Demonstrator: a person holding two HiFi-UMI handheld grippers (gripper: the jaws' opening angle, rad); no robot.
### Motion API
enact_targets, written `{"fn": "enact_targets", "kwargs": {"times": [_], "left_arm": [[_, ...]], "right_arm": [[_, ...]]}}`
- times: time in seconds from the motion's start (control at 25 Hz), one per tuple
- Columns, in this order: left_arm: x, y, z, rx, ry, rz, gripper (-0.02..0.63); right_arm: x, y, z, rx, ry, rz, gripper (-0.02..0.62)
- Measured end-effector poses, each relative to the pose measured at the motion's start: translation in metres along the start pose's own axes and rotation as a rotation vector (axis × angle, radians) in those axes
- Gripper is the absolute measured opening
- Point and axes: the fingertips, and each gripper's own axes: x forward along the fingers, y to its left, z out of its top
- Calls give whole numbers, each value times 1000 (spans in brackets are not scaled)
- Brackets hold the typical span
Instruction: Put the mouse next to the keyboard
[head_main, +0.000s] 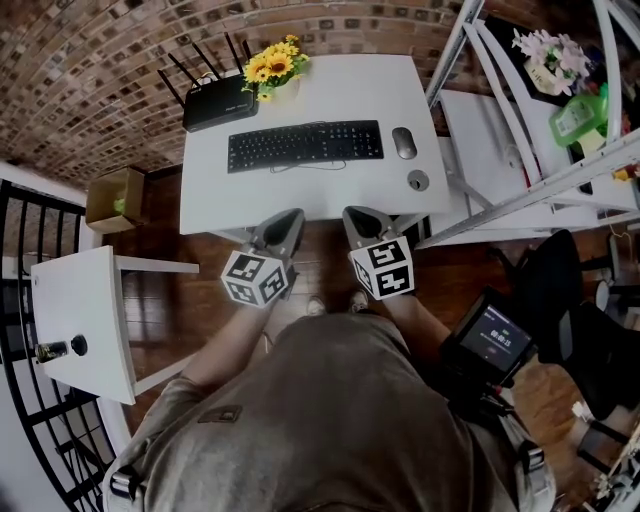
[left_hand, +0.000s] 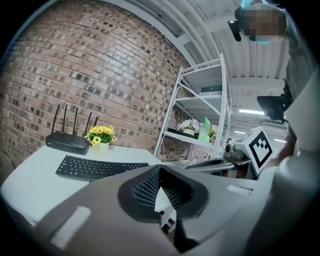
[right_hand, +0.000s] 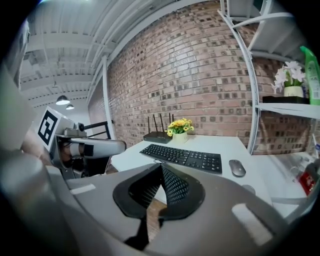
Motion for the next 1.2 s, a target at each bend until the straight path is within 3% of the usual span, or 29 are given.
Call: {"fn": "enact_targets", "kwargs": {"times": [1.2], "left_arm": [[-10, -17, -6, -12, 34, -26, 0]], "right_arm": [[-18, 10, 1, -42, -18, -16, 12]]}}
